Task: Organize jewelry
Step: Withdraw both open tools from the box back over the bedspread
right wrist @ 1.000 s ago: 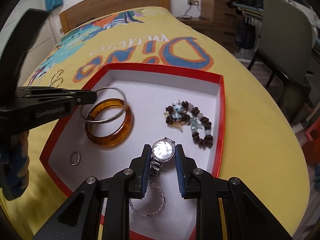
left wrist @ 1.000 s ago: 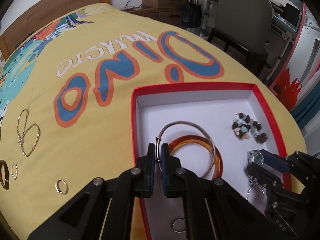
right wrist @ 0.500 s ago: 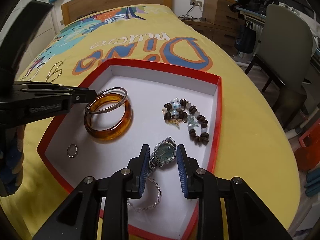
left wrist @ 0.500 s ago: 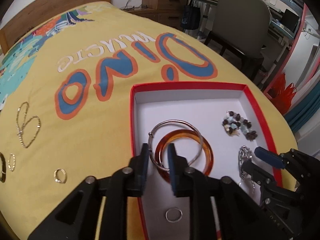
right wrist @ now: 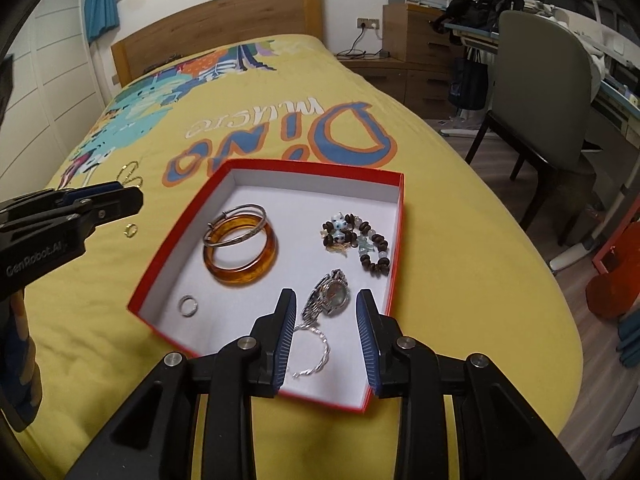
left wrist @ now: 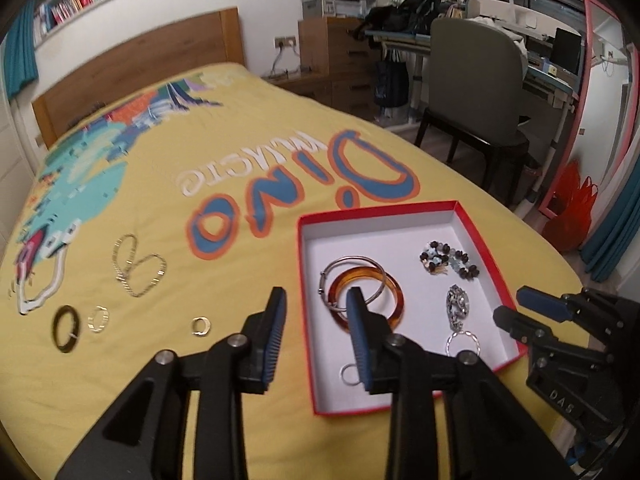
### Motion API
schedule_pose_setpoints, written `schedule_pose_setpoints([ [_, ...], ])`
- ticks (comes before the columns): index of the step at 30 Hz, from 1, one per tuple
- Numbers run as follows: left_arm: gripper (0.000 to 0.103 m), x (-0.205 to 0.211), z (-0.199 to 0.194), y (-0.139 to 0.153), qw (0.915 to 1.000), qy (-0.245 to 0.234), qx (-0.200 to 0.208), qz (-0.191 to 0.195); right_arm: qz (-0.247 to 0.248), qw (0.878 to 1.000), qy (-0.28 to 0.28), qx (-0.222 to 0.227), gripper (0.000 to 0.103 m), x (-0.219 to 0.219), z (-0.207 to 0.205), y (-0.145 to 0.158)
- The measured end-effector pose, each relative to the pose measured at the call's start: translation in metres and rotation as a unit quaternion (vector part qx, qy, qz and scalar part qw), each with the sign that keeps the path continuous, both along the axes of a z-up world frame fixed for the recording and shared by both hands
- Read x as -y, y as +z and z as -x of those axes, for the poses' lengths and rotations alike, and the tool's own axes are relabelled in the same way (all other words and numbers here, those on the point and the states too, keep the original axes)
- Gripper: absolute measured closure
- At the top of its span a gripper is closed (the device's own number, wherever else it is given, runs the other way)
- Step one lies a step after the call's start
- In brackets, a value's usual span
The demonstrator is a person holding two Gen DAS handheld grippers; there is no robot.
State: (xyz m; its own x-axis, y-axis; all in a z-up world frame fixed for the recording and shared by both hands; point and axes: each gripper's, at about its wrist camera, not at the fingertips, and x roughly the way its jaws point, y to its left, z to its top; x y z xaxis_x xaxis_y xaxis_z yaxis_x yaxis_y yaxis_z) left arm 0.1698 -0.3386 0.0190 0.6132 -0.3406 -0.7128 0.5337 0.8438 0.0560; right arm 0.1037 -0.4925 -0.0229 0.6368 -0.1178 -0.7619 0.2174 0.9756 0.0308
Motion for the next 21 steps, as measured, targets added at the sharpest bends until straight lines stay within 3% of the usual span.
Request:
schedule_pose_setpoints([
  [14,0.070,-0.051,0.049,0.034,0.9996,0.007,0.025,0.014,0.002,0.999,0.003,0.034,0.070,-0.031,0.031,0.044],
  [21,0.063,-0.083,0.071,0.049,0.9987,0.024,0.037,0.024,0.007,0.999,0.010,0.046,0.067,-0.053,0.048,0.062],
])
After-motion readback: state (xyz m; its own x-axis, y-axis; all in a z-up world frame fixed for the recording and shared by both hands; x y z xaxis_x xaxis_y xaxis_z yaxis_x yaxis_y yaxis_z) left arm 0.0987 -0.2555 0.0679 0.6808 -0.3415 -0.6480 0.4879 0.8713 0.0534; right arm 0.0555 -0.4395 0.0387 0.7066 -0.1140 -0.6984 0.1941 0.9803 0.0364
